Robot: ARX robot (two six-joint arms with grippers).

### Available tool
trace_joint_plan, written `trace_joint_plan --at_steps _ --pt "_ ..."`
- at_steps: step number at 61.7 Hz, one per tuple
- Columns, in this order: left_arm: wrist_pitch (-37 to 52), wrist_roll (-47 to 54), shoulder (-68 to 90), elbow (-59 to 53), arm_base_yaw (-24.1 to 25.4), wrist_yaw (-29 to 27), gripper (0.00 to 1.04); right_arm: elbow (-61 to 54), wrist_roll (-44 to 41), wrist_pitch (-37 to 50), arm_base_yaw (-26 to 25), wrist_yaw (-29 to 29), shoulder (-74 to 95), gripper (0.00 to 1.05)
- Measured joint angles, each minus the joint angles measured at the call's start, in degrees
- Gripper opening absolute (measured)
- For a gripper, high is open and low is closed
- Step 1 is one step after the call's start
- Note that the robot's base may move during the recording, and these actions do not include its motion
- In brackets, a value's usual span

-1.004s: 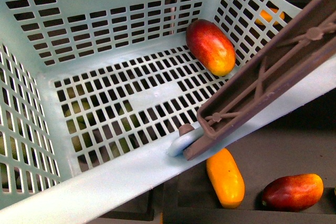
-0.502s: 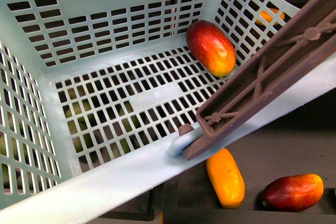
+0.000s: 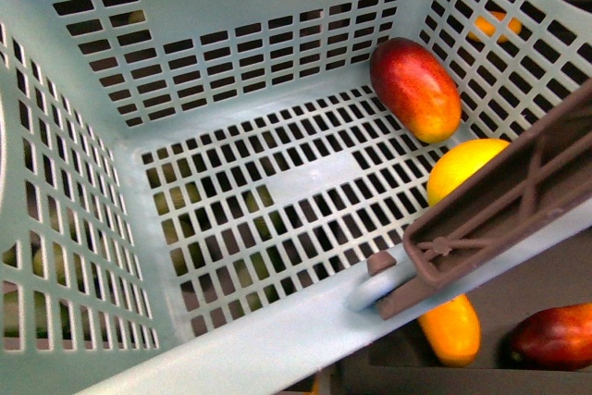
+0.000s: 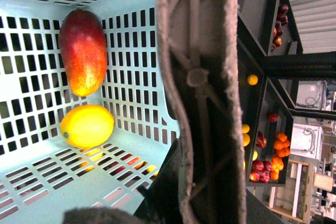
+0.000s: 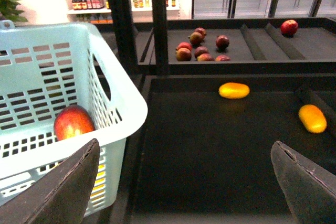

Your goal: Pick lemon and mango into basket

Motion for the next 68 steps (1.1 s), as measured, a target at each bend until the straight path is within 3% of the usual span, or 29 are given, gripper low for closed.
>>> trace_joint_plan --at_steps 68 --pt "0.0 0.6 -0.3 0.0 1.2 -2.1 0.05 0.0 -0.1 0.0 -0.1 -0.4 -0.1 0.96"
